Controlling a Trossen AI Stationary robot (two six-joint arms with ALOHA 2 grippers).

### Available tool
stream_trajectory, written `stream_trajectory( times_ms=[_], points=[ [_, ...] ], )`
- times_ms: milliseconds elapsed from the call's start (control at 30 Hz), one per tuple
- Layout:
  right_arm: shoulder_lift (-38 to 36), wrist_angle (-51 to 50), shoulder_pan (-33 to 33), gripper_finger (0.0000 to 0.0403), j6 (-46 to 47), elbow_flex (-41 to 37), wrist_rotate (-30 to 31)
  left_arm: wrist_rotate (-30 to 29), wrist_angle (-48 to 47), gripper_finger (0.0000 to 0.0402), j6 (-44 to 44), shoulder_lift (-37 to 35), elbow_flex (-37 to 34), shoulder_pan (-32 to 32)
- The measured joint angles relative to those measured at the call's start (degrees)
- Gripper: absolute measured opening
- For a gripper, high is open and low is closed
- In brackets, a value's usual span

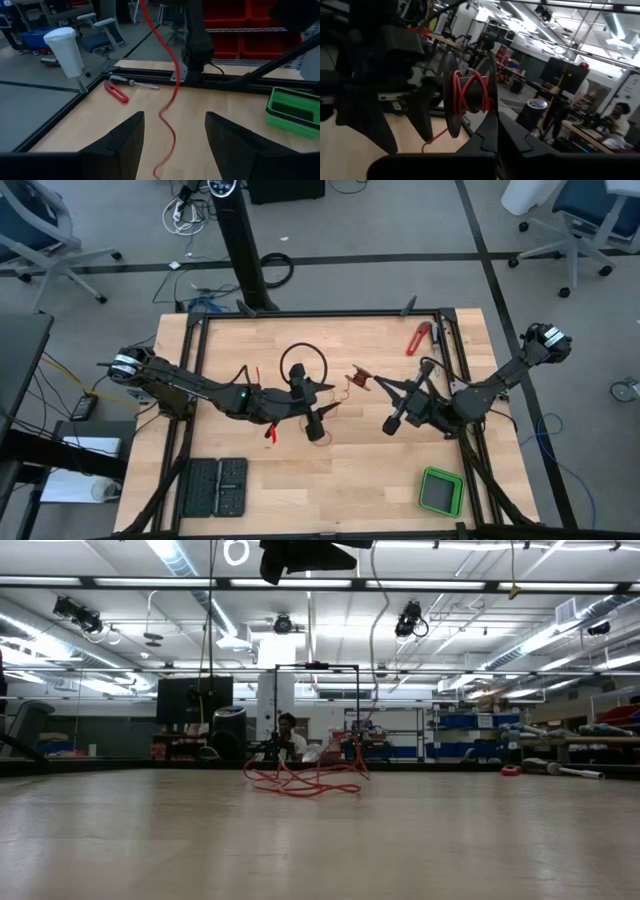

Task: Coil cords
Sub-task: Uncoil the red wire from the black spool

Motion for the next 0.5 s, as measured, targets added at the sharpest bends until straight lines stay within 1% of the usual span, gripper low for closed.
stream_trajectory(
  times_ms=[167, 300, 500],
  points=[
    [2.04, 0.17, -2.09, 0.0000, 3.33, -0.02, -3.36, -0.52, 0.33, 0.0214, -0.40, 0.02, 0.00, 0.05],
    [2.83, 0.36, -3.06, 0.0000, 5.78, -0.02, -6.87, -3.53, 0.28, 0.0214, -0.42, 0.04, -0.02, 0.05],
    [2.96, 0.50, -3.16, 0.0000, 6.99, -0.02, -8.22, -5.25, 0.28, 0.0214, -0.42, 0.04, -0.02, 0.05]
  ],
)
